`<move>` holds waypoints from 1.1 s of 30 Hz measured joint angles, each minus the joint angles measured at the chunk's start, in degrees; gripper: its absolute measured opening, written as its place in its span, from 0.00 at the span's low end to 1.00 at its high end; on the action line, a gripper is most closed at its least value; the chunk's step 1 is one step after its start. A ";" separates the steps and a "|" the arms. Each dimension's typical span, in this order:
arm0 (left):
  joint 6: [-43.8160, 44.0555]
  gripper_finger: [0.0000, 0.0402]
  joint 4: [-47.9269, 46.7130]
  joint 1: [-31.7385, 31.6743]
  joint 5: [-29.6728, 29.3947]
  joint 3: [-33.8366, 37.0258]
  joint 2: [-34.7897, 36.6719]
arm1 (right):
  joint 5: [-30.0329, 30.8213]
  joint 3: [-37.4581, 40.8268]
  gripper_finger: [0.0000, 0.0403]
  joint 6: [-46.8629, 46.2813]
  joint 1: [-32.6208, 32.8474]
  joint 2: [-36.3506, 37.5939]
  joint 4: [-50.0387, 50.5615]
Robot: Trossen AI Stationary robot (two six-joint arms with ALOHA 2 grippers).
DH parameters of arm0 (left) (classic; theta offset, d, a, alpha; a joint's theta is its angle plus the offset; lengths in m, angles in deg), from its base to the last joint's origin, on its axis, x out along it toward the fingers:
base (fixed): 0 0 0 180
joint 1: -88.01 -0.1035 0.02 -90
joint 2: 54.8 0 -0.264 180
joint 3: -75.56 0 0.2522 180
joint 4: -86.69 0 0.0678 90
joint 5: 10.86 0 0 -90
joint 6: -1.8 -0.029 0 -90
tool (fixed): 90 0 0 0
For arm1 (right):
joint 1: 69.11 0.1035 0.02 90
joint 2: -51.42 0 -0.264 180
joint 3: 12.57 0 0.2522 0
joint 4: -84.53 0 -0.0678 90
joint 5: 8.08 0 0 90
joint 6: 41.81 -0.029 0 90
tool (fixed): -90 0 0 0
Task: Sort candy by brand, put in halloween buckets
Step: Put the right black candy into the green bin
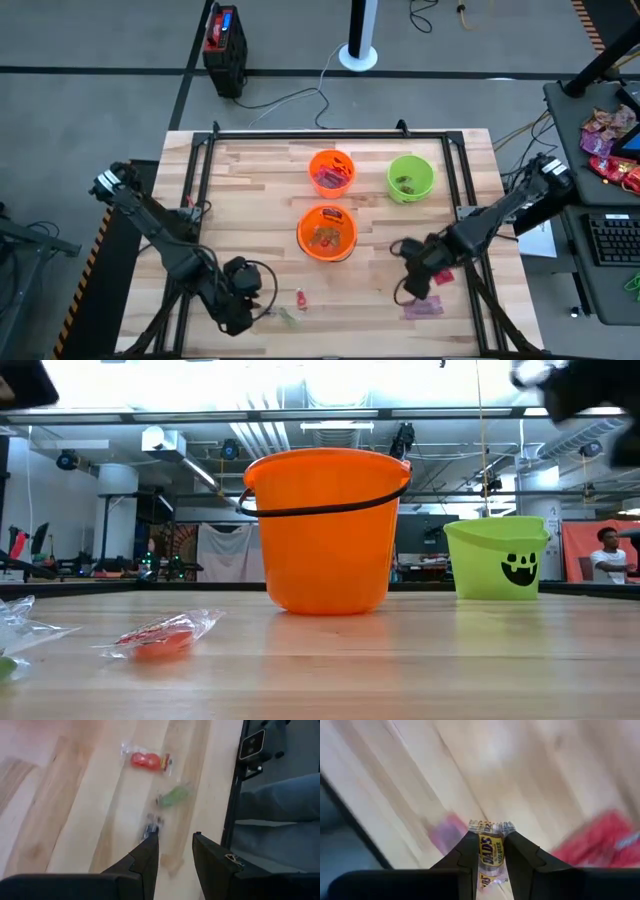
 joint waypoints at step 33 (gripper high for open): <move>-21.77 0.26 22.69 -6.26 11.72 2.03 -20.76 | 14.11 -20.19 0.17 44.35 -56.19 0.49 17.75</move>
